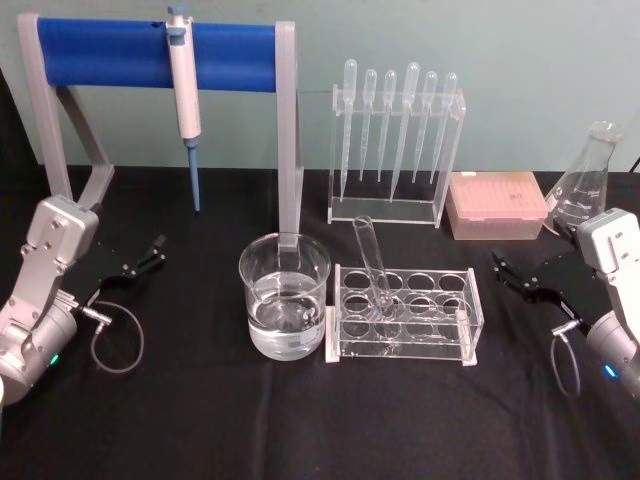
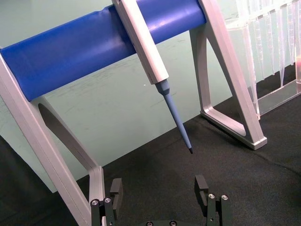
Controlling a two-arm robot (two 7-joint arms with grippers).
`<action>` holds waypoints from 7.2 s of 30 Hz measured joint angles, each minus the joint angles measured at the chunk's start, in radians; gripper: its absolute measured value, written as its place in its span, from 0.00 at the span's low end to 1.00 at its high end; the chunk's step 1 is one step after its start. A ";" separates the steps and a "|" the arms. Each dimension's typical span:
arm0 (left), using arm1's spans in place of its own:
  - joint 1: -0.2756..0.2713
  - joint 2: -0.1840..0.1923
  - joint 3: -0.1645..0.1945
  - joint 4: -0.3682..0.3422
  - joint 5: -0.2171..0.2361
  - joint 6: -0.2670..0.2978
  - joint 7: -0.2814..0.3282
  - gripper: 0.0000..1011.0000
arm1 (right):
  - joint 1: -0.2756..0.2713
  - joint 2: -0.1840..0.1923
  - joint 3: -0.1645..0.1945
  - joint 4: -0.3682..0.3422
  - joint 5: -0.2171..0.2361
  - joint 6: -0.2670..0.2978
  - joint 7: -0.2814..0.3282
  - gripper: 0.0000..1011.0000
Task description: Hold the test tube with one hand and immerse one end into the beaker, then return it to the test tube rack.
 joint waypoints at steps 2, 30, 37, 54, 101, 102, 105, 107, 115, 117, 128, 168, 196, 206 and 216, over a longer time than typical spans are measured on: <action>0.000 0.000 0.000 0.000 0.000 0.000 0.000 0.99 | 0.000 0.000 0.000 0.000 0.000 0.000 0.000 0.99; 0.000 0.000 0.000 0.000 0.000 0.000 0.000 0.99 | 0.000 0.000 0.000 0.000 0.000 0.000 0.000 0.99; 0.000 0.000 0.000 0.000 0.000 0.000 0.000 0.99 | 0.000 0.000 0.000 0.000 0.000 0.000 0.000 0.99; 0.000 0.000 0.000 0.000 0.000 0.000 0.000 0.99 | -0.120 0.099 0.065 -0.218 -0.015 0.094 0.005 0.99; 0.000 0.000 0.000 0.000 0.000 0.000 0.000 0.99 | 0.060 -0.123 -0.049 -0.201 0.005 0.198 0.405 0.95; 0.000 0.000 0.000 0.000 0.000 0.000 0.000 0.99 | 0.062 -0.127 -0.049 -0.195 -0.001 0.198 0.408 0.93; 0.000 0.000 0.000 0.000 0.000 0.000 0.000 0.99 | 0.063 -0.135 -0.046 -0.189 -0.010 0.200 0.411 0.85; 0.000 0.000 0.000 0.000 0.000 0.000 0.000 0.99 | 0.063 -0.138 -0.043 -0.188 -0.014 0.201 0.412 0.80; 0.000 0.000 0.000 0.000 0.000 0.000 0.000 0.99 | 0.056 -0.146 -0.027 -0.192 -0.030 0.209 0.422 0.56; 0.000 0.000 0.000 0.000 0.000 0.000 0.000 0.99 | 0.052 -0.149 -0.020 -0.196 -0.032 0.213 0.426 0.51; 0.000 0.000 0.000 0.000 0.000 0.000 0.000 0.99 | 0.013 -0.158 0.025 -0.237 -0.012 0.227 0.439 0.22; 0.000 0.000 0.000 0.000 0.000 0.000 0.000 0.99 | -0.055 -0.141 0.146 -0.429 0.176 0.251 0.405 0.22; 0.000 0.000 0.000 0.000 0.000 0.000 0.000 0.99 | -0.056 -0.141 0.146 -0.429 0.174 0.250 0.405 0.22; 0.000 0.000 0.000 0.000 0.000 0.000 0.000 0.99 | -0.056 -0.141 0.146 -0.429 0.174 0.250 0.405 0.22; 0.000 0.000 0.000 0.000 0.000 0.000 0.000 0.99 | -0.056 -0.141 0.146 -0.429 0.174 0.250 0.405 0.22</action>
